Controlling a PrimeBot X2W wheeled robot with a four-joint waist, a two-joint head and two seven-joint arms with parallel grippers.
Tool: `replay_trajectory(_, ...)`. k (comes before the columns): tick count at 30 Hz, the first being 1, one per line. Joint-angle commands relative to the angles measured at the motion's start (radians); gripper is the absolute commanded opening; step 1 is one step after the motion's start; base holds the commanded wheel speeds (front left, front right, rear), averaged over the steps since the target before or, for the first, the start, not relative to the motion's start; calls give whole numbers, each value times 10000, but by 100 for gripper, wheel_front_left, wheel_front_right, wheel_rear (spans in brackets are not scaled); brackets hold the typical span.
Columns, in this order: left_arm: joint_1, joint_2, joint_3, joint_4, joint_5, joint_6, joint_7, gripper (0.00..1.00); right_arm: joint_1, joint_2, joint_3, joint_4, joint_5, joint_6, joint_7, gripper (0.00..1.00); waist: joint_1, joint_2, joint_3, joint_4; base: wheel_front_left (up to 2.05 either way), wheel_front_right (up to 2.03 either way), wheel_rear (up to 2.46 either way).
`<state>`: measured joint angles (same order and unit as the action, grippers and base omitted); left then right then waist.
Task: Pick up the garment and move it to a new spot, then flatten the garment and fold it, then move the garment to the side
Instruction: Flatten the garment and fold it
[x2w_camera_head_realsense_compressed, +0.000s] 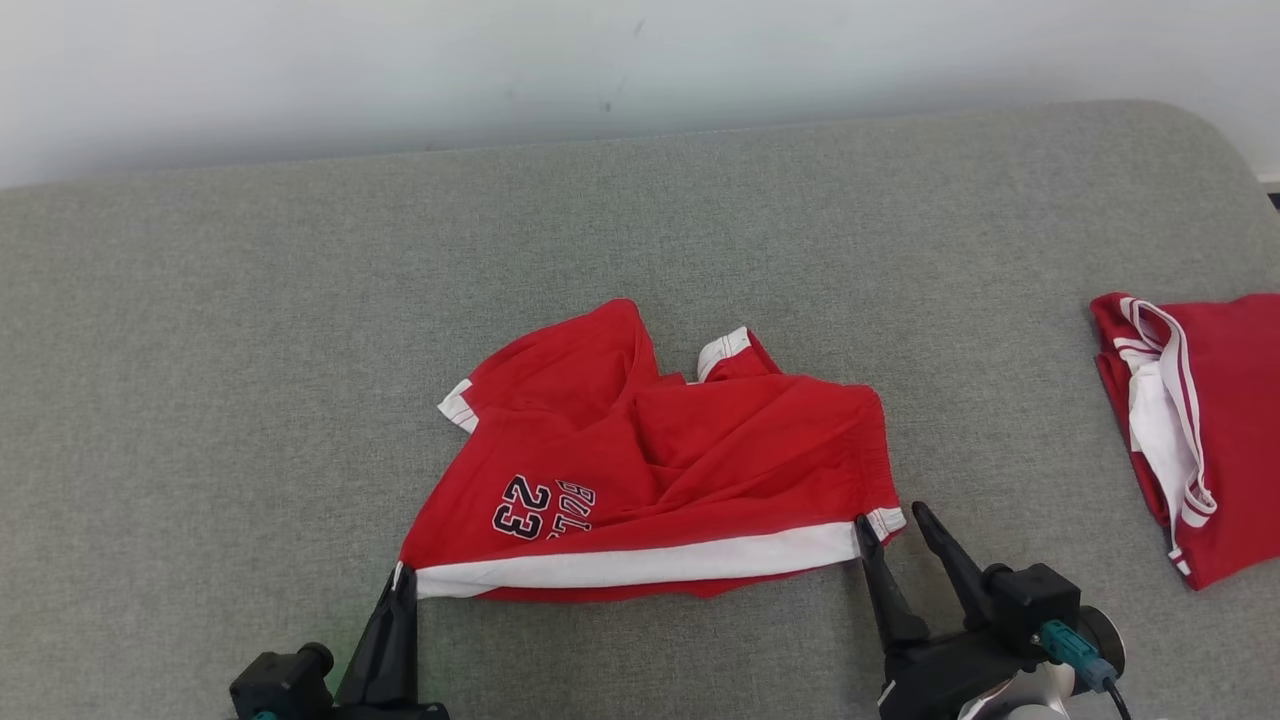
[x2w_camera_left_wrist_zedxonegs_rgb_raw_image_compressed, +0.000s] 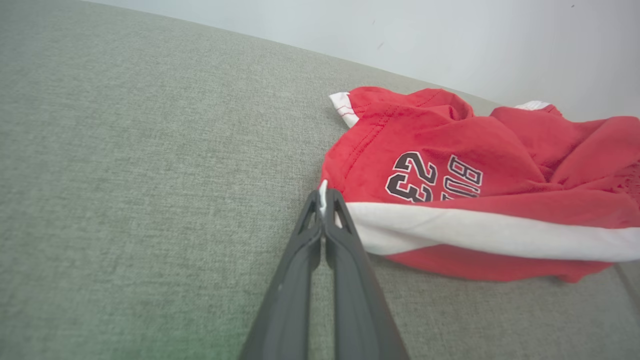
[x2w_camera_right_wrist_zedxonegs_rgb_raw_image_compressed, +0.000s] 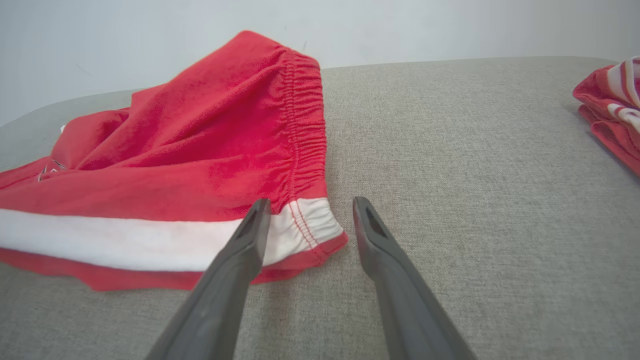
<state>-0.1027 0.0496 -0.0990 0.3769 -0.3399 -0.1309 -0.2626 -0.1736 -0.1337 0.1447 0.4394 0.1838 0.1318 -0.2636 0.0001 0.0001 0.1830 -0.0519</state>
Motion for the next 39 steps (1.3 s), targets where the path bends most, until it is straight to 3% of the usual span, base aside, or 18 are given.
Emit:
replay_trajectory(1,-91,16,8,13,72,6,-30,0,-73,-41,94,80,77,-27,-5,77,-1,-1,-4,10,0,0,0)
replay_trajectory(3,-97,16,4,17,57,6,-30,0,-49,-41,165,166,94,-27,-5,61,-1,-1,-9,22,0,0,0)
replay_trajectory(6,-95,16,6,13,47,6,-30,0,-54,-65,207,233,131,-28,-5,58,-1,-1,-9,27,0,0,0)
replay_trajectory(7,-101,16,9,6,50,6,-30,0,-72,-81,228,308,172,-28,-5,49,-1,-1,-4,27,0,0,0)
replay_trajectory(9,-107,16,7,1,49,6,-30,0,-135,-96,285,426,195,-28,-5,44,-1,-1,-1,29,0,0,0)
replay_trajectory(11,-134,16,0,-5,60,6,-30,0,-177,-114,345,530,223,-28,-5,20,-1,-1,1,35,0,0,0)
replay_trajectory(12,-147,16,1,-9,72,6,-30,0,-199,-124,361,570,249,-28,-5,0,-1,-1,-3,39,0,0,0)
replay_trajectory(21,-12,16,144,-131,207,6,-30,0,-113,-68,390,492,446,-28,-6,0,-1,-1,-291,-7,0,0,0)
replay_trajectory(28,-197,94,294,-826,541,6,-30,0,-54,-19,309,-672,873,-28,-6,0,-1,-1,-978,-66,0,0,0)
replay_trajectory(32,-710,595,368,-1455,753,7,-30,0,-421,-55,327,-1594,1242,-28,-6,0,-1,-1,-1520,-84,0,0,0)
replay_trajectory(39,-2645,2069,-49,-2197,994,12,-30,0,-1609,-392,278,-2506,2296,-28,-5,0,-1,-1,-2400,96,0,0,0)
